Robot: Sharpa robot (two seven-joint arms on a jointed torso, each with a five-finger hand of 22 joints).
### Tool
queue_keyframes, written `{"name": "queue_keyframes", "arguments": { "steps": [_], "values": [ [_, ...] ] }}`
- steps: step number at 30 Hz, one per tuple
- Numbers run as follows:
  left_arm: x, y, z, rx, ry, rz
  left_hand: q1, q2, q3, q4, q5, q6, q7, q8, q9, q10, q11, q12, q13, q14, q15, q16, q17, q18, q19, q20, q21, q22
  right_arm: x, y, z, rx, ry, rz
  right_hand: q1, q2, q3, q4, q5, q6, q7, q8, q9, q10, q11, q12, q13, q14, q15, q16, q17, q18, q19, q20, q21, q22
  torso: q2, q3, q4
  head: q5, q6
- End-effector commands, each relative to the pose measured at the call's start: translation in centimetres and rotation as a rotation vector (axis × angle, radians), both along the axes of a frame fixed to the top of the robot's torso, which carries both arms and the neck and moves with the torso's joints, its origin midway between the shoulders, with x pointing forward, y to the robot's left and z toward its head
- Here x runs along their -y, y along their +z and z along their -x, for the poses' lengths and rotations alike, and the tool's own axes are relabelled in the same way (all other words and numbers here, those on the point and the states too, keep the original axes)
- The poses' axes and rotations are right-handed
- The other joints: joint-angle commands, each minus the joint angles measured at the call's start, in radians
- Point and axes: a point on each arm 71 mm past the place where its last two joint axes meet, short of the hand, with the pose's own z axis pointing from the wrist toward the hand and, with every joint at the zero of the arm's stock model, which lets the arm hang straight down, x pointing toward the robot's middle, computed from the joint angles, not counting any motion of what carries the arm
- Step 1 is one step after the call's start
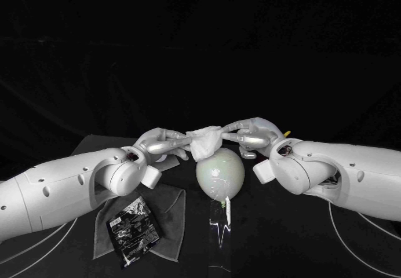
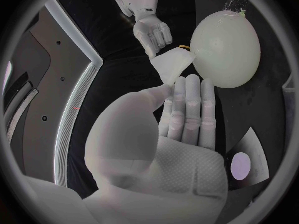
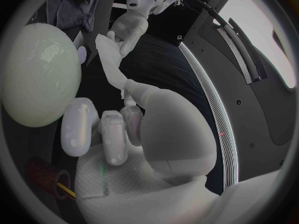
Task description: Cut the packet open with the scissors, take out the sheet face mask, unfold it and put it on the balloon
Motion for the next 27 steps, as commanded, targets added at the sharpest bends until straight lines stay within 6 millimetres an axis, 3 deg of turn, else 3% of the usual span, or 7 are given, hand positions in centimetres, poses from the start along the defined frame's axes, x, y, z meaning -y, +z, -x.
{"name": "queue_keyframes", "arguments": {
  "steps": [1, 9, 16, 21, 27],
  "values": [
    [0.1, 0.0, 0.0, -0.010, 0.003, -0.012, -0.008, -0.002, 0.003, -0.006, 0.006, -0.009, -0.002, -0.005, 0.033, 0.006, -0.005, -0.002, 0.001, -0.009, -0.002, 0.005, 0.001, 0.016, -0.007, 0.000, 0.005, 0.002, -0.3, 0.2, 0.1, 0.014, 0.023, -0.004, -0.002, 0.008, 0.006, -0.003, 0.003, 0.006, 0.001, 0.012, 0.053, 0.016, -0.007, 0.006, 0.100, 0.099, -0.008, 0.003, 0.238, 0.002, 0.004, -0.002, 0.005, 0.182, 0.000, 0.0000, -0.0004, -0.001, 0.001],
    [0.0, -0.1, -0.1, -0.018, 0.003, -0.017, -0.010, -0.005, 0.002, -0.013, 0.007, -0.014, 0.001, -0.011, 0.031, -0.005, -0.001, -0.004, 0.001, -0.024, 0.002, 0.006, 0.002, 0.014, -0.020, 0.004, 0.008, 0.005, -0.4, 0.5, -0.1, 0.024, 0.023, -0.007, -0.003, 0.008, 0.006, -0.003, 0.003, 0.006, 0.001, 0.012, 0.053, 0.016, -0.007, 0.006, 0.100, 0.099, -0.008, 0.003, 0.238, 0.002, 0.004, -0.002, 0.005, 0.182, 0.000, -0.0002, 0.0005, -0.003, 0.005],
    [0.1, -0.3, -0.1, -0.050, 0.002, 0.002, -0.036, -0.015, -0.011, -0.012, 0.006, -0.031, 0.003, -0.027, 0.024, -0.053, 0.009, -0.011, 0.002, -0.076, 0.018, 0.006, 0.005, 0.005, -0.062, 0.020, -0.005, 0.001, -0.9, 1.1, -0.4, 0.041, 0.029, -0.008, -0.006, 0.007, 0.011, -0.007, 0.003, 0.005, 0.002, 0.014, 0.054, 0.015, -0.007, 0.005, 0.099, 0.099, -0.008, 0.003, 0.238, 0.002, 0.003, -0.002, 0.003, 0.181, -0.001, -0.0005, 0.0001, -0.002, 0.008],
    [0.5, -0.7, -0.1, -0.093, -0.003, 0.036, -0.082, -0.038, -0.042, 0.019, 0.007, -0.064, 0.006, -0.051, 0.011, -0.167, 0.044, -0.035, -0.004, -0.206, 0.060, -0.021, -0.001, -0.017, -0.139, 0.056, -0.087, -0.043, -1.6, 1.9, -0.9, 0.062, 0.035, -0.009, -0.006, 0.007, 0.011, -0.007, 0.003, 0.005, 0.002, 0.014, 0.054, 0.015, -0.007, 0.005, 0.099, 0.099, -0.008, 0.003, 0.238, 0.002, 0.003, -0.002, 0.003, 0.181, -0.001, -0.0006, 0.0011, -0.002, 0.015],
    [0.9, -1.4, 0.0, -0.133, -0.002, 0.092, -0.077, -0.035, -0.061, 0.033, 0.006, -0.079, 0.016, -0.062, 0.002, -0.292, 0.088, -0.027, 0.000, -0.361, 0.110, -0.044, -0.014, -0.022, -0.196, 0.103, -0.208, -0.115, -2.6, 2.6, -1.5, 0.081, 0.046, -0.013, -0.006, 0.007, 0.011, -0.007, 0.003, 0.005, 0.002, 0.014, 0.054, 0.015, -0.007, 0.005, 0.099, 0.099, -0.008, 0.003, 0.238, 0.002, 0.003, -0.002, 0.003, 0.181, 0.000, -0.0009, 0.0012, 0.002, 0.026]
  ]
}}
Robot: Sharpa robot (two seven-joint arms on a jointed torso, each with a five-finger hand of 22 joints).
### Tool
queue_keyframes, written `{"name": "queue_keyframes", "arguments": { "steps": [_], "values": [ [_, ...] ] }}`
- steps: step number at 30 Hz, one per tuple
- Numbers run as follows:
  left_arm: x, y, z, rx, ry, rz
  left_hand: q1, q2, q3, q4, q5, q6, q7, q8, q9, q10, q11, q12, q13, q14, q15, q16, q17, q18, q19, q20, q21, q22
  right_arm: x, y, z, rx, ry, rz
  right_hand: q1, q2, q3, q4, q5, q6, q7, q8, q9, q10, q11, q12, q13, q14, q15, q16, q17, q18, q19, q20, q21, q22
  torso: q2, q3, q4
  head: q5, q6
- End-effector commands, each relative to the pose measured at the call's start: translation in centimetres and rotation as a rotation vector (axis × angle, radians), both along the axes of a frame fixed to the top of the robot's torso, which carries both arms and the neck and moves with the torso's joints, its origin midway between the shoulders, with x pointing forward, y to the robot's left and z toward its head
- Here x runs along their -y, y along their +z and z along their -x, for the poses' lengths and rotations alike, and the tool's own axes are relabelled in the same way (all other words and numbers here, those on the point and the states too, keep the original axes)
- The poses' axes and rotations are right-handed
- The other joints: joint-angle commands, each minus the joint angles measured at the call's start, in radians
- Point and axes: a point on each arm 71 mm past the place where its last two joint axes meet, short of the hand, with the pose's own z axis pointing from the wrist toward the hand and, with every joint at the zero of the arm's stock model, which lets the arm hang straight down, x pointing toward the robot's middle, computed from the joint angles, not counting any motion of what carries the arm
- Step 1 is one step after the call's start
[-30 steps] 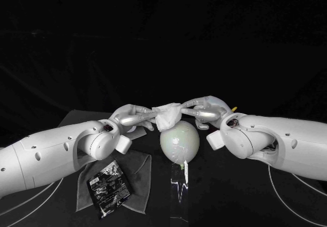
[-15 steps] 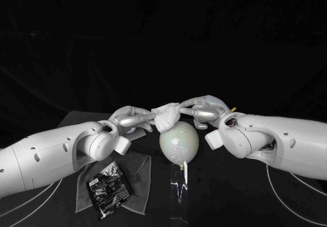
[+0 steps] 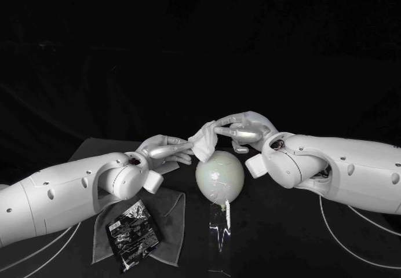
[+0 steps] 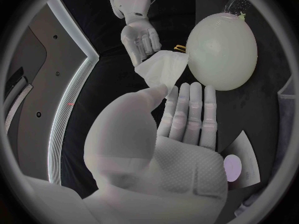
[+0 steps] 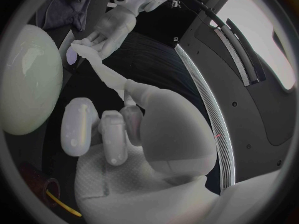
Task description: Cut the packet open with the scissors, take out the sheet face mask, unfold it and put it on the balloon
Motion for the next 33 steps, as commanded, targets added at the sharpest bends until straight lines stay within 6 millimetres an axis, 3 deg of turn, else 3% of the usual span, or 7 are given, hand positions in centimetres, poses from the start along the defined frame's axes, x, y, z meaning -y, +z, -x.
{"name": "queue_keyframes", "arguments": {
  "steps": [1, 8, 15, 22, 23, 28, 33],
  "values": [
    [0.5, -0.2, 0.0, -0.055, -0.008, 0.093, 0.000, 0.003, -0.010, 0.003, -0.003, -0.013, 0.004, -0.007, -0.003, -0.033, 0.011, 0.014, 0.005, -0.042, 0.012, -0.002, -0.005, -0.012, -0.016, 0.012, -0.042, -0.027, -0.6, 0.5, -0.3, 0.029, 0.021, -0.002, -0.006, 0.007, 0.004, 0.001, 0.007, 0.007, -0.003, 0.014, 0.054, 0.015, -0.007, 0.003, 0.099, 0.099, -0.008, 0.003, 0.239, 0.002, 0.004, -0.003, 0.003, 0.181, 0.001, -0.0005, 0.0010, 0.006, 0.008],
    [1.0, -0.9, -0.2, -0.111, 0.008, 0.236, 0.017, 0.010, -0.018, 0.016, -0.004, -0.058, 0.023, -0.031, -0.016, -0.122, 0.036, 0.026, -0.002, -0.135, 0.042, -0.052, -0.049, -0.010, -0.040, 0.032, -0.133, -0.084, -1.7, 1.1, -1.0, 0.046, 0.029, -0.005, -0.007, 0.007, 0.006, -0.001, 0.007, 0.007, -0.003, 0.014, 0.054, 0.015, -0.007, 0.002, 0.098, 0.099, -0.008, 0.003, 0.239, 0.002, 0.006, -0.003, 0.007, 0.182, 0.001, -0.0011, 0.0002, 0.010, 0.017],
    [1.5, -1.5, -0.2, -0.153, 0.022, 0.341, 0.005, 0.000, -0.046, 0.047, -0.004, -0.102, 0.050, -0.054, -0.028, -0.145, 0.042, 0.026, -0.010, -0.119, 0.049, -0.124, -0.109, -0.014, -0.040, 0.033, -0.201, -0.129, -2.7, 1.6, -1.6, 0.056, 0.035, -0.009, -0.007, 0.007, 0.006, -0.001, 0.007, 0.007, -0.003, 0.014, 0.054, 0.015, -0.007, 0.002, 0.098, 0.099, -0.008, 0.003, 0.239, 0.002, 0.006, -0.003, 0.007, 0.182, 0.000, -0.0004, 0.0012, 0.014, 0.025],
    [1.7, -1.8, -0.2, -0.186, 0.027, 0.457, -0.053, -0.016, -0.153, 0.165, -0.004, -0.183, 0.088, -0.089, -0.042, -0.172, 0.060, 0.005, -0.013, -0.090, 0.065, -0.260, -0.195, 0.006, 0.028, 0.034, -0.286, -0.194, -3.6, 1.8, -1.9, 0.061, 0.047, -0.012, -0.007, 0.007, 0.006, -0.001, 0.007, 0.007, -0.003, 0.014, 0.054, 0.015, -0.007, 0.002, 0.098, 0.099, -0.008, 0.003, 0.239, 0.002, 0.006, -0.003, 0.007, 0.182, 0.001, -0.0004, -0.0004, 0.019, 0.032],
    [1.8, -1.8, -0.2, -0.189, 0.027, 0.475, -0.053, -0.012, -0.197, 0.197, -0.005, -0.208, 0.092, -0.095, -0.044, -0.183, 0.072, -0.004, -0.012, -0.070, 0.064, -0.301, -0.221, 0.020, 0.074, 0.032, -0.315, -0.218, -3.7, 1.8, -2.0, 0.061, 0.048, -0.012, -0.007, 0.007, 0.006, -0.001, 0.007, 0.007, -0.003, 0.014, 0.054, 0.015, -0.007, 0.002, 0.098, 0.099, -0.008, 0.003, 0.239, 0.002, 0.006, -0.003, 0.007, 0.182, 0.001, -0.0006, -0.0004, 0.019, 0.032],
    [1.9, -2.0, -0.1, -0.207, 0.034, 0.557, -0.114, 0.012, -0.244, 0.197, -0.004, -0.259, 0.111, -0.113, -0.055, -0.200, 0.072, -0.015, -0.014, -0.062, 0.072, -0.334, -0.239, 0.019, 0.096, 0.034, -0.344, -0.233, -4.3, 1.9, -2.2, 0.063, 0.055, -0.013, -0.008, 0.007, 0.008, -0.003, 0.007, 0.006, -0.003, 0.015, 0.054, 0.014, -0.006, 0.000, 0.097, 0.099, -0.008, 0.003, 0.239, 0.002, 0.006, -0.003, 0.007, 0.182, 0.001, -0.0006, 0.0005, 0.022, 0.037],
    [1.9, -2.3, -0.2, -0.229, 0.053, 0.602, -0.181, 0.053, -0.299, 0.199, -0.004, -0.320, 0.125, -0.129, -0.070, -0.220, 0.083, -0.028, -0.013, -0.062, 0.081, -0.380, -0.264, 0.005, 0.028, 0.034, -0.427, -0.240, -4.7, 1.9, -2.3, 0.066, 0.060, -0.013, -0.008, 0.007, 0.008, -0.003, 0.007, 0.006, -0.003, 0.015, 0.054, 0.014, -0.006, 0.000, 0.097, 0.099, -0.008, 0.003, 0.239, 0.002, 0.006, -0.003, 0.007, 0.182, 0.001, -0.0011, -0.0002, 0.026, 0.042]
  ]
}}
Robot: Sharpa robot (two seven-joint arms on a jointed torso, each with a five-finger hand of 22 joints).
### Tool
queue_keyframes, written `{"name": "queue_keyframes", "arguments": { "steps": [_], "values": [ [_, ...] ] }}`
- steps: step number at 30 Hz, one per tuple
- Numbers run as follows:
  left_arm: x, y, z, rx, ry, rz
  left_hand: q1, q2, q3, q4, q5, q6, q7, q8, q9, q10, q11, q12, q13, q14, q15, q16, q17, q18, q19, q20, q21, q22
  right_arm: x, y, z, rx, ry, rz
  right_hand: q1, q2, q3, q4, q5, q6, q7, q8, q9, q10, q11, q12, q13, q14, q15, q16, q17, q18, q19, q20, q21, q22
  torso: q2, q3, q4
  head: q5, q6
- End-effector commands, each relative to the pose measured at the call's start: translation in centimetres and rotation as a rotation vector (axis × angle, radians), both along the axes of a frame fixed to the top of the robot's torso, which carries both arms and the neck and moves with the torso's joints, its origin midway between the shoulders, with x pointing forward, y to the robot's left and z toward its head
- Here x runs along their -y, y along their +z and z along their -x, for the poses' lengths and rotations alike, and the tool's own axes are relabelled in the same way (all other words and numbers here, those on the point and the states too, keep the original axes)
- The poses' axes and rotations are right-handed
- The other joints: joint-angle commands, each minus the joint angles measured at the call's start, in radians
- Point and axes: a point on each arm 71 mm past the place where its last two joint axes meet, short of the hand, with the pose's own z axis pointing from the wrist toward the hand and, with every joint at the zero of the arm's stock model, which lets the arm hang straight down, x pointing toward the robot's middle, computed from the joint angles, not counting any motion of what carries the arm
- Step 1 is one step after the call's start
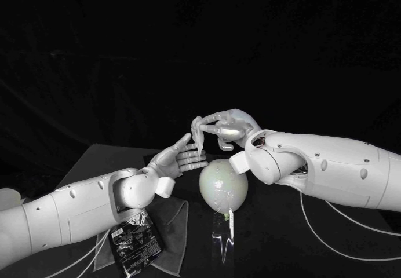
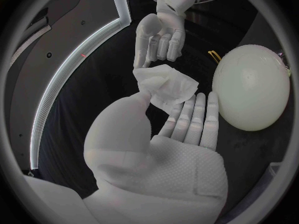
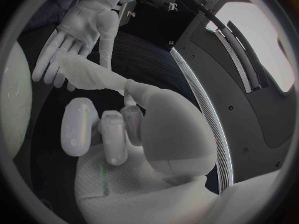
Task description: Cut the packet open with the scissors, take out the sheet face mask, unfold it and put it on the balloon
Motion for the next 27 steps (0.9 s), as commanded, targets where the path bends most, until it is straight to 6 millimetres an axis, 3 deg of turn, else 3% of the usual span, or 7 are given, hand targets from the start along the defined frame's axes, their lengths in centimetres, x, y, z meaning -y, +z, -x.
{"name": "queue_keyframes", "arguments": {
  "steps": [1, 5, 15, 26, 27],
  "values": [
    [0.2, 0.3, -0.1, -0.014, 0.016, 0.129, -0.023, 0.010, -0.016, 0.001, -0.004, -0.021, 0.112, -0.010, -0.006, -0.011, 0.002, -0.008, 0.000, 0.000, 0.008, -0.016, -0.008, -0.007, -0.038, 0.000, -0.032, -0.002, -0.3, 0.2, -0.1, 0.015, 0.020, -0.005, 0.002, 0.009, 0.005, 0.000, 0.003, 0.006, 0.001, 0.009, 0.054, 0.014, -0.006, 0.001, 0.097, 0.099, -0.008, 0.006, 0.239, 0.002, 0.006, -0.003, 0.007, 0.181, 0.000, -0.0005, -0.0003, 0.004, 0.005],
    [0.2, -0.2, -0.2, -0.041, 0.019, 0.141, -0.041, 0.034, -0.033, 0.000, -0.004, -0.010, 0.117, -0.002, 0.011, -0.026, 0.006, -0.016, -0.001, 0.000, 0.011, -0.034, -0.017, -0.006, -0.022, 0.000, -0.041, 0.000, -0.6, 0.6, -0.3, 0.025, 0.020, -0.006, 0.002, 0.009, 0.005, 0.000, 0.003, 0.006, 0.001, 0.009, 0.054, 0.014, -0.006, 0.001, 0.097, 0.099, -0.008, 0.006, 0.239, 0.002, 0.006, -0.003, 0.007, 0.181, 0.000, -0.0012, 0.0003, 0.004, 0.010],
    [0.4, -1.7, -0.1, -0.095, 0.027, 0.164, -0.041, 0.077, -0.072, 0.000, -0.004, -0.035, 0.120, 0.050, 0.038, -0.035, 0.007, -0.010, 0.002, 0.033, 0.006, -0.063, -0.033, 0.011, 0.132, -0.001, -0.026, 0.007, -1.6, 1.9, -0.9, 0.054, 0.027, -0.009, 0.002, 0.009, 0.005, 0.000, 0.003, 0.006, 0.001, 0.009, 0.054, 0.014, -0.006, 0.001, 0.097, 0.099, -0.008, 0.006, 0.239, 0.002, 0.006, -0.003, 0.007, 0.181, 0.000, -0.0010, -0.0002, 0.004, 0.017],
    [-0.1, -2.5, -0.2, -0.099, 0.060, 0.205, -0.056, 0.099, -0.121, 0.001, -0.004, -0.063, 0.120, 0.100, 0.059, -0.033, 0.006, 0.001, 0.003, 0.058, 0.004, -0.084, -0.043, 0.012, 0.159, -0.001, -0.061, 0.006, -2.2, 2.4, -1.8, 0.062, 0.022, -0.007, 0.002, 0.009, 0.005, 0.000, 0.003, 0.006, 0.001, 0.009, 0.054, 0.014, -0.006, 0.001, 0.097, 0.099, -0.008, 0.006, 0.239, 0.002, 0.006, -0.003, 0.007, 0.181, 0.000, -0.0003, 0.0002, 0.006, 0.017],
    [-0.2, -2.5, -0.3, -0.099, 0.067, 0.212, -0.078, 0.116, -0.138, 0.001, -0.003, -0.070, 0.120, 0.113, 0.065, -0.033, 0.006, 0.004, 0.003, 0.064, 0.003, -0.090, -0.046, 0.012, 0.163, -0.001, -0.070, 0.006, -2.2, 2.4, -1.8, 0.061, 0.023, -0.006, 0.002, 0.009, 0.005, 0.000, 0.003, 0.006, 0.001, 0.009, 0.054, 0.014, -0.006, 0.001, 0.097, 0.099, -0.008, 0.006, 0.239, 0.002, 0.006, -0.003, 0.007, 0.181, 0.000, 0.0000, 0.0002, 0.007, 0.016]
  ]
}}
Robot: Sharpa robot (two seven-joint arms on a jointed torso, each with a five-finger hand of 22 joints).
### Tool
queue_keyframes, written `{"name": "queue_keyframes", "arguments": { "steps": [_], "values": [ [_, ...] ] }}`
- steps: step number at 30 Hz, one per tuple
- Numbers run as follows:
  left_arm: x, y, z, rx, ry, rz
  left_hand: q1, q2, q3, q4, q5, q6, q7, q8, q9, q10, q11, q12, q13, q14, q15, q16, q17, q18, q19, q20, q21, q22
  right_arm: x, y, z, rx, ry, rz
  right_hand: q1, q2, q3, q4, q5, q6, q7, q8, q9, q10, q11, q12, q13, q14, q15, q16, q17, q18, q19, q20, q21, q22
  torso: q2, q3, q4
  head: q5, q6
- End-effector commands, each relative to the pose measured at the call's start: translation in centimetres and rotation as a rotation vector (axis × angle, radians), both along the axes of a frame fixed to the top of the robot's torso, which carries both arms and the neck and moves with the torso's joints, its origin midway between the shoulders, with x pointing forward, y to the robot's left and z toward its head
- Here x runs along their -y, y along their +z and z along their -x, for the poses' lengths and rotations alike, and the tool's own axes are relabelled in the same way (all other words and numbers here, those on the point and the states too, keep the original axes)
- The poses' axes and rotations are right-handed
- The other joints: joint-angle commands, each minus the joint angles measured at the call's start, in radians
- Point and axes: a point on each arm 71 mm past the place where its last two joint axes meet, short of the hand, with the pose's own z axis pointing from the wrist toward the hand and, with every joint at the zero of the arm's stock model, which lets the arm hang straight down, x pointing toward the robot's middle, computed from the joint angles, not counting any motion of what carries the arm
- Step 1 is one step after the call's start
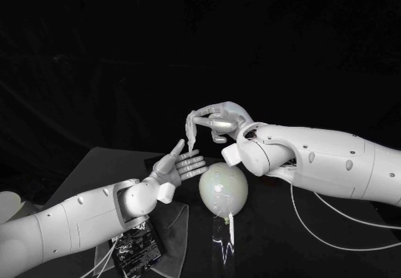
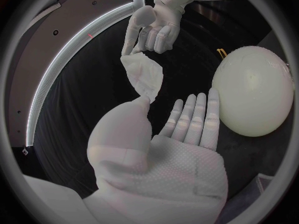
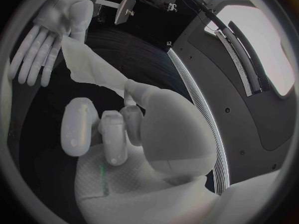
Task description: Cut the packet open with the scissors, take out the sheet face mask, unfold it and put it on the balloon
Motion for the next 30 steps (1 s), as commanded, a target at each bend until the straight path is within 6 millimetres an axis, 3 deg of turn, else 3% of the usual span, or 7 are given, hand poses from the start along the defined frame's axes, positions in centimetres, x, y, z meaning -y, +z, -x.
{"name": "queue_keyframes", "arguments": {
  "steps": [1, 6, 9, 13, 30],
  "values": [
    [-0.1, 0.3, -0.2, 0.014, 0.021, 0.072, -0.030, 0.026, -0.020, 0.001, -0.004, -0.014, 0.132, 0.017, 0.006, -0.004, -0.002, 0.007, 0.001, 0.012, -0.001, -0.010, -0.003, 0.013, 0.011, 0.001, -0.012, 0.000, -0.3, 0.1, -0.1, 0.005, 0.023, -0.003, -0.001, 0.007, 0.005, 0.000, 0.002, 0.005, 0.001, 0.009, 0.054, 0.014, -0.006, 0.003, 0.097, 0.099, -0.008, 0.005, 0.238, 0.002, 0.006, -0.004, 0.007, 0.181, 0.000, 0.0009, 0.0002, 0.002, -0.002],
    [-0.4, 0.5, -0.2, 0.023, 0.042, 0.103, -0.081, 0.063, -0.055, 0.001, -0.004, -0.027, 0.132, 0.042, 0.015, -0.003, -0.002, 0.012, 0.001, 0.022, -0.001, -0.021, -0.008, 0.013, 0.018, 0.001, -0.029, 0.000, -0.5, 0.0, -0.2, -0.001, 0.027, -0.001, -0.003, 0.006, 0.009, -0.003, 0.002, 0.003, 0.001, 0.010, 0.055, 0.014, -0.006, 0.003, 0.098, 0.099, -0.007, 0.005, 0.238, 0.002, 0.006, -0.003, 0.007, 0.181, 0.002, -0.0014, 0.0007, 0.003, -0.003],
    [-0.5, 0.6, -0.3, 0.029, 0.054, 0.118, -0.114, 0.093, -0.075, 0.001, -0.004, -0.037, 0.132, 0.055, 0.019, -0.005, -0.002, 0.013, 0.000, 0.026, 0.000, -0.028, -0.011, 0.012, 0.018, 0.001, -0.040, 0.000, -0.6, 0.0, -0.3, -0.004, 0.028, 0.000, -0.003, 0.006, 0.009, -0.003, 0.002, 0.003, 0.001, 0.010, 0.055, 0.014, -0.006, 0.003, 0.098, 0.099, -0.007, 0.005, 0.238, 0.002, 0.006, -0.003, 0.007, 0.181, 0.001, -0.0008, 0.0007, 0.005, -0.004],
    [-0.6, 0.6, -0.4, 0.033, 0.075, 0.141, -0.128, 0.112, -0.090, 0.001, -0.004, -0.044, 0.132, 0.065, 0.022, -0.007, -0.002, 0.015, 0.000, 0.029, 0.000, -0.034, -0.013, 0.011, 0.018, 0.001, -0.048, 0.000, -0.7, -0.2, -0.3, -0.010, 0.031, 0.002, -0.003, 0.006, 0.009, -0.003, 0.002, 0.003, 0.001, 0.010, 0.055, 0.014, -0.006, 0.003, 0.098, 0.099, -0.007, 0.005, 0.238, 0.002, 0.006, -0.003, 0.007, 0.181, 0.001, -0.0008, 0.0009, 0.007, -0.007],
    [0.2, 1.1, -0.6, 0.040, 0.070, 0.183, -0.121, 0.132, -0.110, 0.000, -0.004, -0.061, 0.133, 0.079, 0.024, -0.010, -0.001, 0.016, 0.000, 0.033, -0.001, -0.045, -0.017, 0.015, 0.041, 0.000, -0.049, 0.002, -2.0, -0.6, -0.2, -0.019, 0.055, 0.003, -0.005, 0.006, 0.010, -0.005, 0.002, 0.003, 0.001, 0.011, 0.055, 0.013, -0.006, 0.001, 0.097, 0.099, -0.007, 0.004, 0.237, 0.002, 0.005, -0.003, 0.004, 0.180, 0.000, -0.0001, -0.0007, 0.010, -0.006]
  ]
}}
